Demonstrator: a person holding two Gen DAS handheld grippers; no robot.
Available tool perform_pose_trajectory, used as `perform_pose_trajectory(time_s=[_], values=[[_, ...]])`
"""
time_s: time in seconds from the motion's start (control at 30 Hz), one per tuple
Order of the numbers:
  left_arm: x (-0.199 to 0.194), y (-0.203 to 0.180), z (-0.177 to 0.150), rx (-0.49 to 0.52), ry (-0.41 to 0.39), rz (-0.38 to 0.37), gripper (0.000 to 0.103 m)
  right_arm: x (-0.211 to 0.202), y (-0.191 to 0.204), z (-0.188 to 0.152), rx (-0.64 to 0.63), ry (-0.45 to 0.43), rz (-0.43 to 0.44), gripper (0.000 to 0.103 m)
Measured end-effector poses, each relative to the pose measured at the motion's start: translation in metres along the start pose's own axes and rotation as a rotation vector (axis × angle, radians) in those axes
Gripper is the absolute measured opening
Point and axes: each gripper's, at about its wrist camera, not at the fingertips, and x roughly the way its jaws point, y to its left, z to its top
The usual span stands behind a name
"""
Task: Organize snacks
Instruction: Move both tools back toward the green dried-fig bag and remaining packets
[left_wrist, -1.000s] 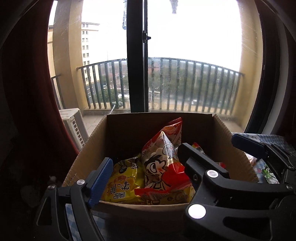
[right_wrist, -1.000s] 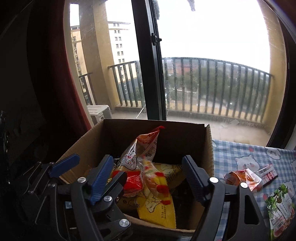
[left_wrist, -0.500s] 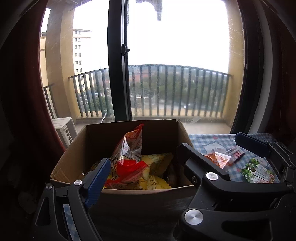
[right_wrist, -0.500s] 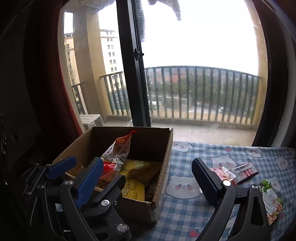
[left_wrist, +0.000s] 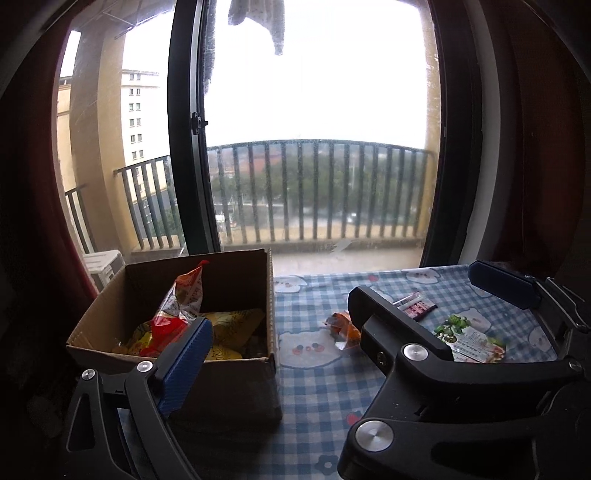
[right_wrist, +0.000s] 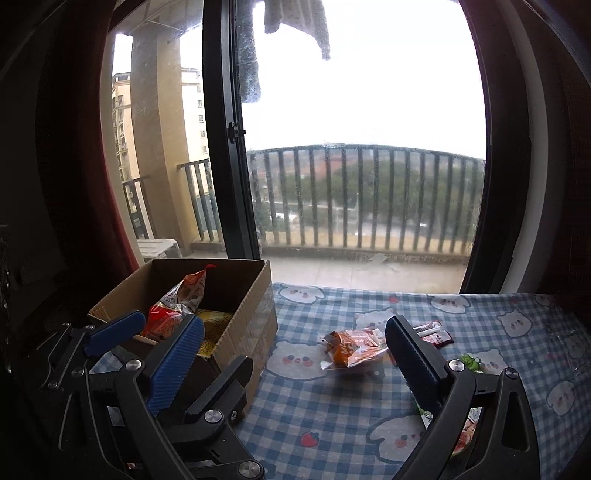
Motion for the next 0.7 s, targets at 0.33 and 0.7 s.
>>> perform_pose_trajectory(time_s=[0.33,0.7], values=[[0.011,-0.054,-0.003,0.02,0.018,-0.065,0.098,-0.018,-0.049,-0.011,-0.002,0.017,-0.073,0.101],[0.047,-0.092,-0.006,0.061,0.091,-0.113,0.102,-0.006,-0.102,-0.024,0.025,0.068,-0.086,0.103]])
